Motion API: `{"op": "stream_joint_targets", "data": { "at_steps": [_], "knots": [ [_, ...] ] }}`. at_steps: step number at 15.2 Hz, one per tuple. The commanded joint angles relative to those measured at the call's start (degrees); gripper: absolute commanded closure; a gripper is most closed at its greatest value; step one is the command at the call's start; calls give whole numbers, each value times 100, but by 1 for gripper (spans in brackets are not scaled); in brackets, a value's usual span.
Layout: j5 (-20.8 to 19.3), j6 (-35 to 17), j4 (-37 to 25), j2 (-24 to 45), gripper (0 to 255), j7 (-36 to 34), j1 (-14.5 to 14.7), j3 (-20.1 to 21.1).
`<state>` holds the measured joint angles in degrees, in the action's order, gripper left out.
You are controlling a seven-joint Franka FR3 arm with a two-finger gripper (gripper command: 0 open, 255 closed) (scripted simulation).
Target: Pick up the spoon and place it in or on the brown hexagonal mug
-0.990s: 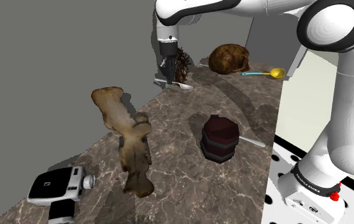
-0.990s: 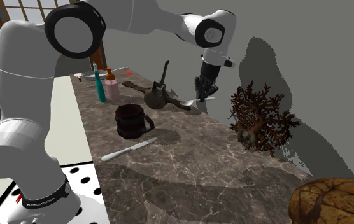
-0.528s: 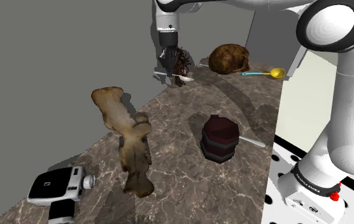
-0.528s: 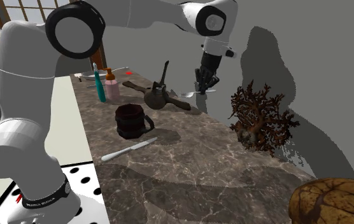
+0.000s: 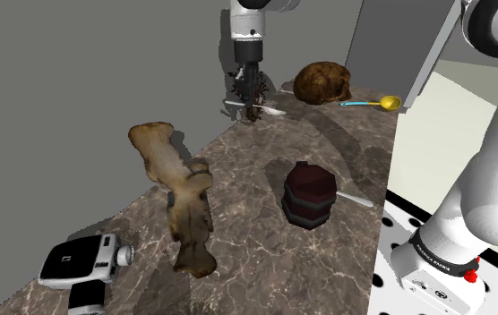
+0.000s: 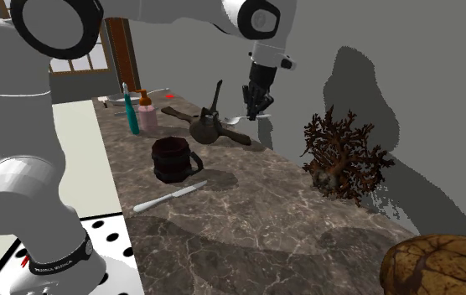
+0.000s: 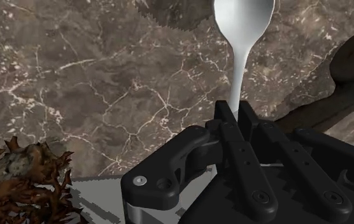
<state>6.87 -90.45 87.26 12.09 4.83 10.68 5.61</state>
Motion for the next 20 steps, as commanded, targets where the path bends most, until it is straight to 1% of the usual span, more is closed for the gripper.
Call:
{"op": "stream_joint_targets", "data": {
  "at_steps": [1, 5, 9, 17, 20],
  "knots": [
    [55, -158, 652, -507, 255, -68, 44, 42],
    [175, -369, 1756, -1421, 255, -157, 110, 113],
    [315, -461, 2695, -2292, 255, -268, 195, 196],
    [663, -335, 4197, -3985, 255, -576, 441, 394],
    [678, -563, 4422, -3980, 255, -542, 447, 413]
  ]
}}
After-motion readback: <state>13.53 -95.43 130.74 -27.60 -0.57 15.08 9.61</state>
